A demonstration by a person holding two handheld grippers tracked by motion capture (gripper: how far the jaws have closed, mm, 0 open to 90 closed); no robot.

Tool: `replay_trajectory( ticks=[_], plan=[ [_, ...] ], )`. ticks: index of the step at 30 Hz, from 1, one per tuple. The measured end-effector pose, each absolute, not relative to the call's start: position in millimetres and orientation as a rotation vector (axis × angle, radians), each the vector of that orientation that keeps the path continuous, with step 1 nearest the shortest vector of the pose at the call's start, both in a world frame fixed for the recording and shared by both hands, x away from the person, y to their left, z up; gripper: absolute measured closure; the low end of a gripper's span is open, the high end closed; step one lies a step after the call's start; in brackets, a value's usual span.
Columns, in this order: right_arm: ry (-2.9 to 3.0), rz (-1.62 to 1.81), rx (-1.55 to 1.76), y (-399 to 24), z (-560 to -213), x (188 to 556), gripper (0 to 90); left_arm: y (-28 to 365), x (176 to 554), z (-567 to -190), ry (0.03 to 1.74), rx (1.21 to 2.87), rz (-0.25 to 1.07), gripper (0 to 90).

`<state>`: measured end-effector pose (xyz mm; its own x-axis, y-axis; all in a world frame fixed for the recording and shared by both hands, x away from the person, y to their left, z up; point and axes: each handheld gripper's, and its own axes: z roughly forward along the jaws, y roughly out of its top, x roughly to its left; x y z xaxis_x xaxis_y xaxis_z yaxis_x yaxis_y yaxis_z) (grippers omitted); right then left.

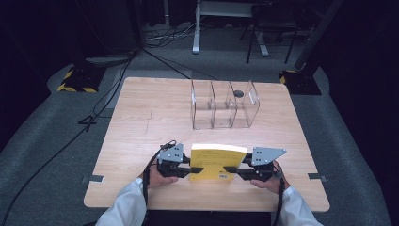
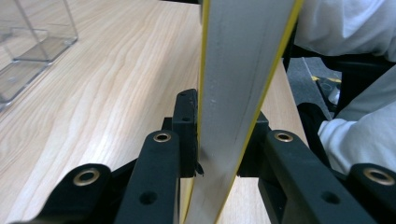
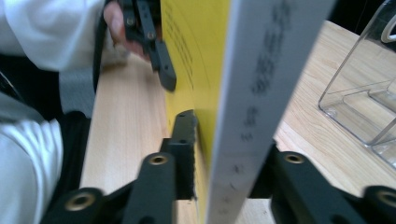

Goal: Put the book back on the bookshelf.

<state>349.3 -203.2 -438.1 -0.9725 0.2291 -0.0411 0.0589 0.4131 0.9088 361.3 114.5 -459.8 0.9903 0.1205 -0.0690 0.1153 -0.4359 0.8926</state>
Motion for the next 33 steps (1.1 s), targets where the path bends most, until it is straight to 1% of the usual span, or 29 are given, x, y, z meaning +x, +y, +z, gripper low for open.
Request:
replay_trajectory(
  ticks=[3,6,8,10,11,13,18,20,23,26,28,30,33],
  plan=[
    [2.515,1.622,0.256,-205,-438,350,63.3,110,362,-460,0.159,2.024,0.003,75.3],
    [2.533,1.612,0.249,-204,-439,351,63.4,107,364,-460,0.163,2.022,0.005,75.3],
    [2.535,1.603,0.260,-204,-439,351,66.9,106,365,-461,0.170,2.017,0.004,75.1],
    [2.518,1.591,0.271,-204,-440,351,73.0,105,366,-461,0.178,2.010,0.004,74.8],
    [2.510,1.589,0.270,-204,-440,351,74.0,105,366,-461,0.189,2.007,0.007,74.2],
    [2.505,1.582,0.253,-204,-440,349,75.8,104,367,-461,0.219,2.001,0.018,69.8],
    [2.473,1.554,0.295,-206,-440,346,76.2,111,367,-461,0.291,2.021,0.088,56.2],
    [2.454,1.540,0.334,-210,-440,345,76.2,120,366,-461,0.328,2.036,0.126,51.7],
    [2.440,1.553,0.375,-216,-441,346,76.2,130,364,-462,0.368,2.057,0.167,49.4],
    [2.390,1.521,0.468,-227,-441,344,76.3,146,362,-464,0.443,2.076,0.218,40.9],
    [2.363,1.500,0.510,-233,-441,344,76.3,156,359,-466,0.473,2.092,0.255,39.5],
    [2.337,1.484,0.550,-238,-441,344,76.4,166,357,-468,0.530,2.122,0.296,32.4],
    [2.310,1.462,0.600,-246,-440,345,76.5,178,353,-473,0.593,2.153,0.335,27.6]
  ],
)
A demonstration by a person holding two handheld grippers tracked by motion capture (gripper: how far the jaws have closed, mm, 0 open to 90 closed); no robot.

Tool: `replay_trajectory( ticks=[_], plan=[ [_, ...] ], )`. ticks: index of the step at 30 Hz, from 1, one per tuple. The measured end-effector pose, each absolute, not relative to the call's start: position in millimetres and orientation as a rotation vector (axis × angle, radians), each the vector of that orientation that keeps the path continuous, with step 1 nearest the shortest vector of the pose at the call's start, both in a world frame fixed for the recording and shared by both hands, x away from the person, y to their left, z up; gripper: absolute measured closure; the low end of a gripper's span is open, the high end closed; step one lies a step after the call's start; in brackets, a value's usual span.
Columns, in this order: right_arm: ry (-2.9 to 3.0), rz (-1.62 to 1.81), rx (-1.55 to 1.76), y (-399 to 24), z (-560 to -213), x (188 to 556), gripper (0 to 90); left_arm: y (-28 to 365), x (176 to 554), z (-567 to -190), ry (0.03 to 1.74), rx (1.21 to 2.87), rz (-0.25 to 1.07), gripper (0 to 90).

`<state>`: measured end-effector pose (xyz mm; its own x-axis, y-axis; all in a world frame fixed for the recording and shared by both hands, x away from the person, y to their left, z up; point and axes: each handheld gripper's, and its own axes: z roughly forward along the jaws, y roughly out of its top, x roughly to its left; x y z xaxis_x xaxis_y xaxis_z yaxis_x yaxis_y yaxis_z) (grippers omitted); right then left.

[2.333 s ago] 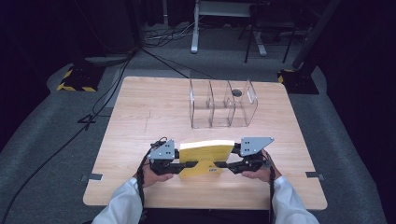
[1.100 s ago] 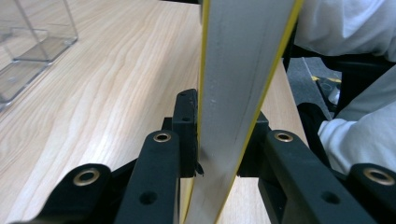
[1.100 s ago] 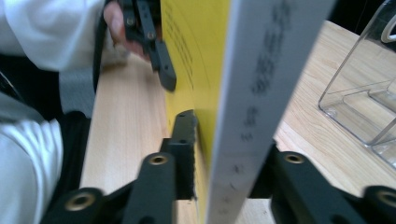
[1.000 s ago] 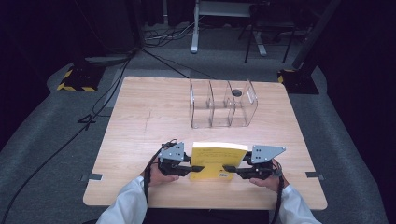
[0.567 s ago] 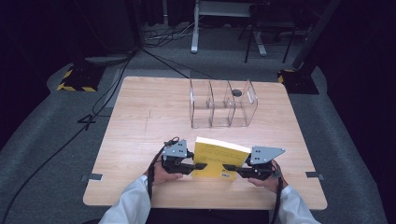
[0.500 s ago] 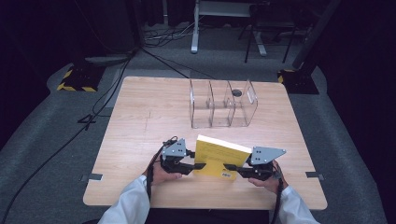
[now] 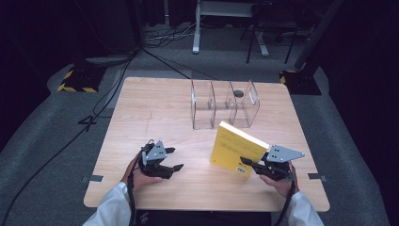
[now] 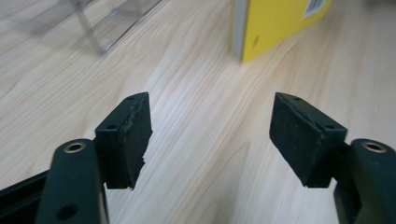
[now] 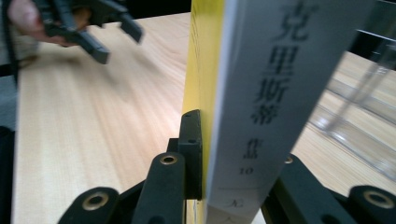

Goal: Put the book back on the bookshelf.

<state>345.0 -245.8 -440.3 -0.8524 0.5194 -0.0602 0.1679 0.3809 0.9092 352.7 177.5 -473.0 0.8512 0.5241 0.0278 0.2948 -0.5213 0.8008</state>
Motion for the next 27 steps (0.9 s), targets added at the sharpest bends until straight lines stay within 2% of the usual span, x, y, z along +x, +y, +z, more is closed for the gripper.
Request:
replay_trajectory(
  ticks=[5,9,18,21,27],
  plan=[
    [2.260,1.431,0.666,-256,-440,347,76.5,196,346,-485,0.696,2.214,0.393,21.2],
    [2.218,1.427,0.727,-265,-440,348,76.6,210,341,-491,0.753,2.212,0.388,17.2],
    [2.112,1.396,0.825,-284,-433,351,76.6,228,340,-503,0.856,2.229,0.358,17.0],
    [2.089,1.394,0.840,-287,-430,351,76.6,229,339,-503,0.849,2.243,0.383,17.8],
    [2.029,1.369,0.883,-294,-423,356,76.6,233,339,-504,0.880,2.237,0.343,16.8]
  ],
)
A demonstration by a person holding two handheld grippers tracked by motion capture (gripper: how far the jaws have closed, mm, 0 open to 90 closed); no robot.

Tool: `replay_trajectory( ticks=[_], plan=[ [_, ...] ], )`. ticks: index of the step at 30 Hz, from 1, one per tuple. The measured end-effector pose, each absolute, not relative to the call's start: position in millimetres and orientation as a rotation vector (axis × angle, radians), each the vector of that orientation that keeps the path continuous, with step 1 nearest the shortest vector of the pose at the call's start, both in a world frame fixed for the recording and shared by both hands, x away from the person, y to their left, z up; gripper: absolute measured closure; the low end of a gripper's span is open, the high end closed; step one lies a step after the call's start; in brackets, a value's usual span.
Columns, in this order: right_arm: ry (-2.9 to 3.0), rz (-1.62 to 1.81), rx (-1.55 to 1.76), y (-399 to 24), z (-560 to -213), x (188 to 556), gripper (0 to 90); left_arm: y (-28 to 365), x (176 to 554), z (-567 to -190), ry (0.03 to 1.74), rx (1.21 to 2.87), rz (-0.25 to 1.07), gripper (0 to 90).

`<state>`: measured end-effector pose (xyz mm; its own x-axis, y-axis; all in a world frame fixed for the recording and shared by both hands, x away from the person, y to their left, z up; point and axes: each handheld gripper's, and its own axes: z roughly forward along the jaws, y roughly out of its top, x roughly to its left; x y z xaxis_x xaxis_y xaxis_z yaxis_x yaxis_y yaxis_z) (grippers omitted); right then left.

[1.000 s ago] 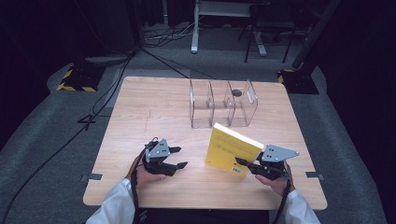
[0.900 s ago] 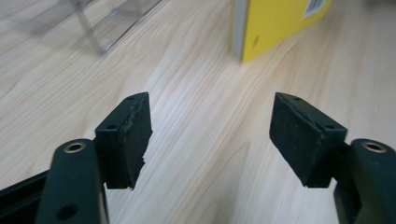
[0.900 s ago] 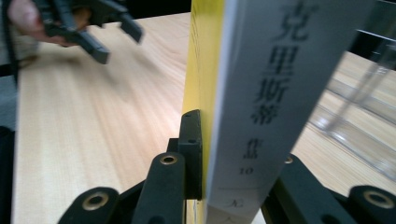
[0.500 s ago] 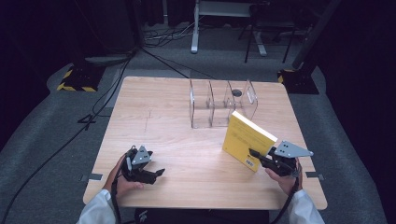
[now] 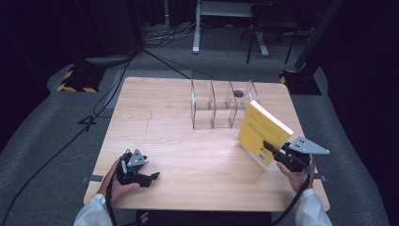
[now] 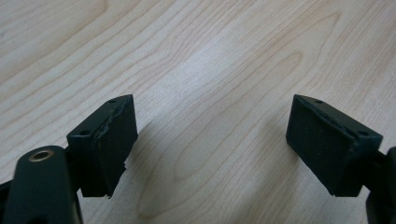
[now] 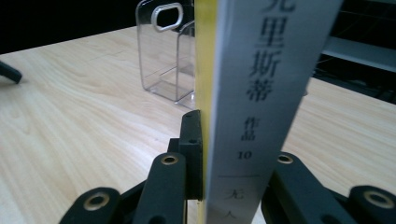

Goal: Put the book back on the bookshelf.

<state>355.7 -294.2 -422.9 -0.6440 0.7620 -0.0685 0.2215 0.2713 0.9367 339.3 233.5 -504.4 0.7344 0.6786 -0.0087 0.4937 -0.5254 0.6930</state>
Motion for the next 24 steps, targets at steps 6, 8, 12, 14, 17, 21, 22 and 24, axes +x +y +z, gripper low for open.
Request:
replay_trajectory(
  ticks=[6,8,12,14,17,21,22,24],
  plan=[
    [1.998,1.333,0.905,-293,-417,362,76.6,233,339,-505,0.893,2.235,0.339,16.2],
    [1.986,1.327,0.912,-292,-415,364,76.6,233,339,-505,0.896,2.234,0.342,15.6],
    [1.967,1.328,0.929,-292,-413,369,76.6,233,339,-505,0.899,2.232,0.339,15.0],
    [1.955,1.322,0.936,-291,-411,372,76.6,233,339,-505,0.900,2.231,0.339,15.0],
    [1.944,1.330,0.942,-290,-409,376,76.6,233,339,-505,0.906,2.231,0.340,15.0],
    [1.931,1.337,0.944,-287,-401,382,76.6,232,339,-505,0.917,2.229,0.345,15.0],
    [1.929,1.331,0.941,-285,-399,384,76.6,232,339,-505,0.917,2.229,0.345,15.0],
    [1.927,1.319,0.938,-283,-397,386,76.6,232,339,-505,0.920,2.228,0.346,15.0]
  ],
)
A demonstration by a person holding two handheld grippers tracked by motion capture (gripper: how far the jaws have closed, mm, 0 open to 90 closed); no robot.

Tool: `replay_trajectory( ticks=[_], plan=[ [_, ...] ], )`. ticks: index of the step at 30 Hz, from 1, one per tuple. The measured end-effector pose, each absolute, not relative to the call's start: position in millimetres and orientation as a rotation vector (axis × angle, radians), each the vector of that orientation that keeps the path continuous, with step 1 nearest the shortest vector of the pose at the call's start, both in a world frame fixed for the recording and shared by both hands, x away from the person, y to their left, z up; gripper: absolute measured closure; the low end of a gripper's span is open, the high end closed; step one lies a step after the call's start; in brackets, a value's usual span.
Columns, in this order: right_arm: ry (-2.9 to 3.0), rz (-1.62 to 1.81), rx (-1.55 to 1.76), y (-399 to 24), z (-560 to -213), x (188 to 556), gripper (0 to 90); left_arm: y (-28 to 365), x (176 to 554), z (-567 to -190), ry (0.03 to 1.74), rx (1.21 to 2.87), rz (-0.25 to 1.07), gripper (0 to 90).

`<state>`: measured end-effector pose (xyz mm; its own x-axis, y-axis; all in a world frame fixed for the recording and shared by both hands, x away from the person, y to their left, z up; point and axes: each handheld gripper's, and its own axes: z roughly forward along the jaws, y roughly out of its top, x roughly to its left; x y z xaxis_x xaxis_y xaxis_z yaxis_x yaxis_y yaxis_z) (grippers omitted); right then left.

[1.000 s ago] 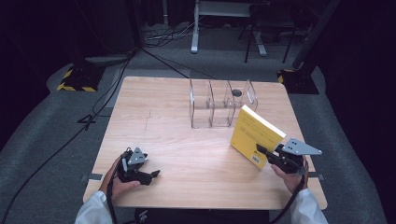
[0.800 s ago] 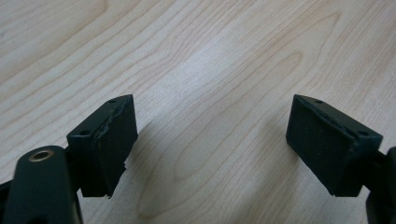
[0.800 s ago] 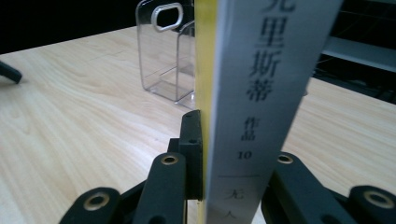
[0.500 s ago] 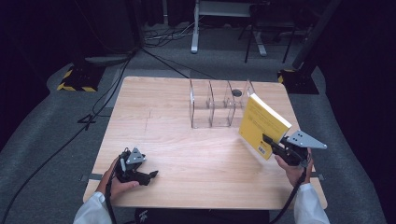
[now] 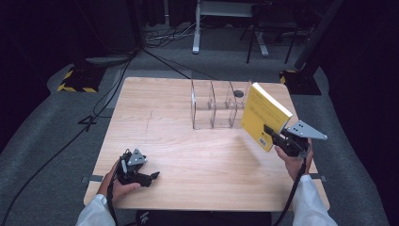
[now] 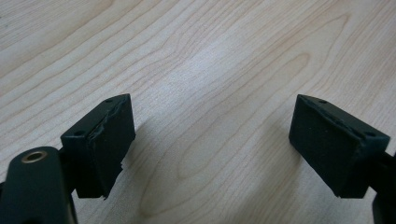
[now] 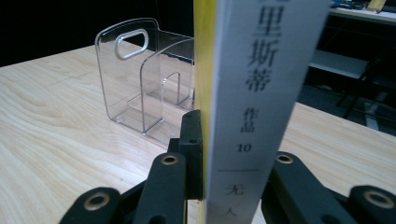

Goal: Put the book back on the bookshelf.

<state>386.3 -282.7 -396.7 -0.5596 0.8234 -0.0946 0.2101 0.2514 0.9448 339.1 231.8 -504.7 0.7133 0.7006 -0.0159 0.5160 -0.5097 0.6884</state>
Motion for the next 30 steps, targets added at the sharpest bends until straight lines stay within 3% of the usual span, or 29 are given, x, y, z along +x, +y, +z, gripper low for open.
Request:
replay_trajectory(
  ticks=[30],
  plan=[
    [1.878,1.289,0.992,-251,-383,434,76.6,231,338,-505,0.930,2.223,0.356,15.1]
  ],
)
